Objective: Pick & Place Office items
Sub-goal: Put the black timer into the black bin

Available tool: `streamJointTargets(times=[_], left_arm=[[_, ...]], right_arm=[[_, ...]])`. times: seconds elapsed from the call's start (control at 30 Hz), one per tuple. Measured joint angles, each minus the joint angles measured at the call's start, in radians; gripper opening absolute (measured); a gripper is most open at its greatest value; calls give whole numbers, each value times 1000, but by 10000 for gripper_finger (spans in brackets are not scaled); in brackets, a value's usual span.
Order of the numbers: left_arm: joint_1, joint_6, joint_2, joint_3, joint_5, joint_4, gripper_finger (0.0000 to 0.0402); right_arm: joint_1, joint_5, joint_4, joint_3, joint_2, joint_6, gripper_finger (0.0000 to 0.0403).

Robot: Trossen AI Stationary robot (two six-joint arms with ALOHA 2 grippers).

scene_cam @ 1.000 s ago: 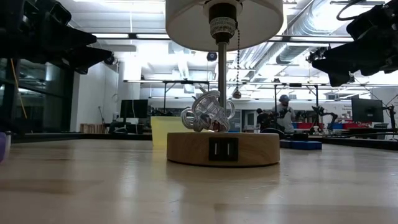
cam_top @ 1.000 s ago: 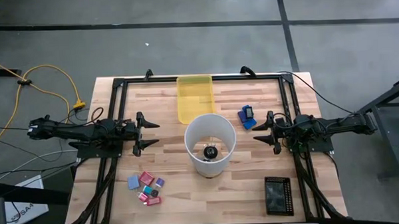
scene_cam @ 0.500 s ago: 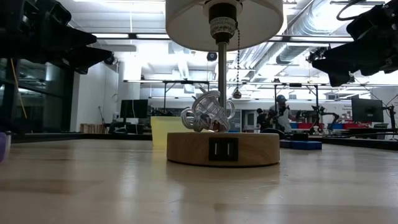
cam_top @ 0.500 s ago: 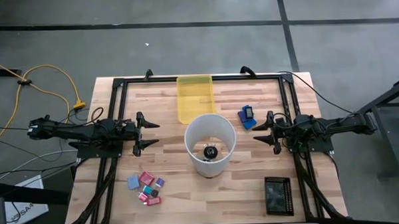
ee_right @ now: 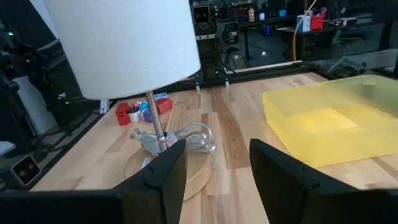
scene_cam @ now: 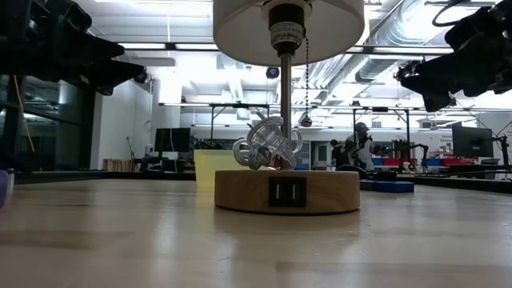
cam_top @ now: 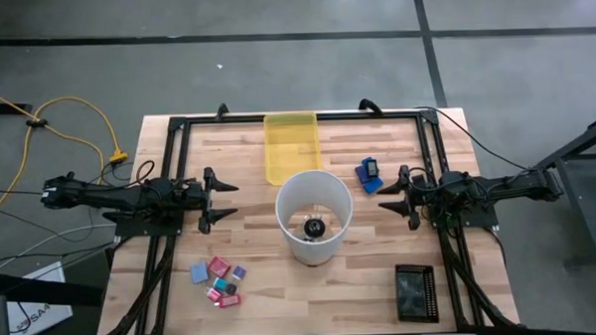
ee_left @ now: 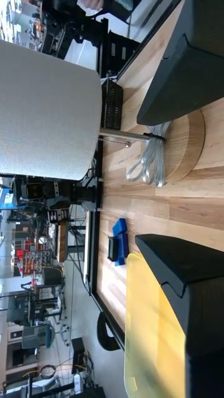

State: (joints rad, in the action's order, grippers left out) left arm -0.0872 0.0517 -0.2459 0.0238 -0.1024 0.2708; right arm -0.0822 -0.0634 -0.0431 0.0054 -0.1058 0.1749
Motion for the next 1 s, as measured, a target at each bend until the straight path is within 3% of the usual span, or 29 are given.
streamJointTargets(times=[0.83, 1.0], left_arm=[[0, 0, 0, 0, 0, 0, 293], [0, 0, 0, 0, 0, 0, 293]], right_arm=[[-1, 18, -372, 2, 0, -128, 162], [-1, 45, -379, 29, -1, -134, 162]])
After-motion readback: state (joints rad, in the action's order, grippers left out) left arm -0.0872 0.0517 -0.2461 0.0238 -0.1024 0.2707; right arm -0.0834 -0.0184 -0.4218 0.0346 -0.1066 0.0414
